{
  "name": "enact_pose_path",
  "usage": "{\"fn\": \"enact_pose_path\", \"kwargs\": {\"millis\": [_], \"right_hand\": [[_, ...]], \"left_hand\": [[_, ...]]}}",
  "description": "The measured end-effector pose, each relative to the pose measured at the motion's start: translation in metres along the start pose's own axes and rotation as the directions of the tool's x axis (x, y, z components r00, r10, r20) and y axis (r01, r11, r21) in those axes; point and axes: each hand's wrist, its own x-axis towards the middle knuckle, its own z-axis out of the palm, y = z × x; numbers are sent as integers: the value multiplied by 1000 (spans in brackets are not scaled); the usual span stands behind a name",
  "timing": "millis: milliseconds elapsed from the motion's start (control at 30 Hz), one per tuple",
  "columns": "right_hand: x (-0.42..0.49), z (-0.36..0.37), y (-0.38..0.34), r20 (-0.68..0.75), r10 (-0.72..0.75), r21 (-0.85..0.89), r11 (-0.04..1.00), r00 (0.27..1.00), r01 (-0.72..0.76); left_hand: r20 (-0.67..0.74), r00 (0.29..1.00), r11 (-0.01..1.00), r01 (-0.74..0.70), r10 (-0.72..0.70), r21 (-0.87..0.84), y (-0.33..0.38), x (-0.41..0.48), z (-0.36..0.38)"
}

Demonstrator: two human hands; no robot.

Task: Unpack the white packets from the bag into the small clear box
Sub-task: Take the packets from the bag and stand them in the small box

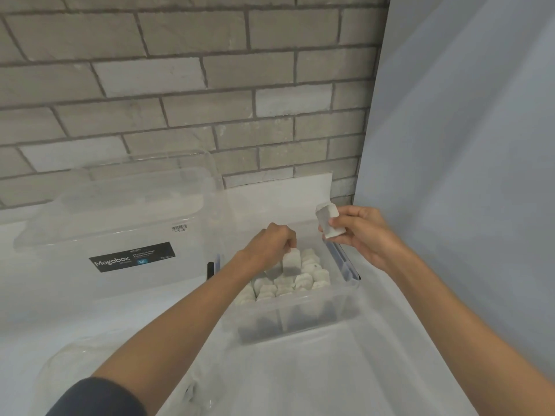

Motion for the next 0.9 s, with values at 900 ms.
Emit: {"fn": "enact_pose_path", "kwargs": {"millis": [900], "right_hand": [[10,7,-6,133,-73,-440,889,988,125]], "left_hand": [[-21,986,553,76,-167,-829,25,-29,-29]]}}
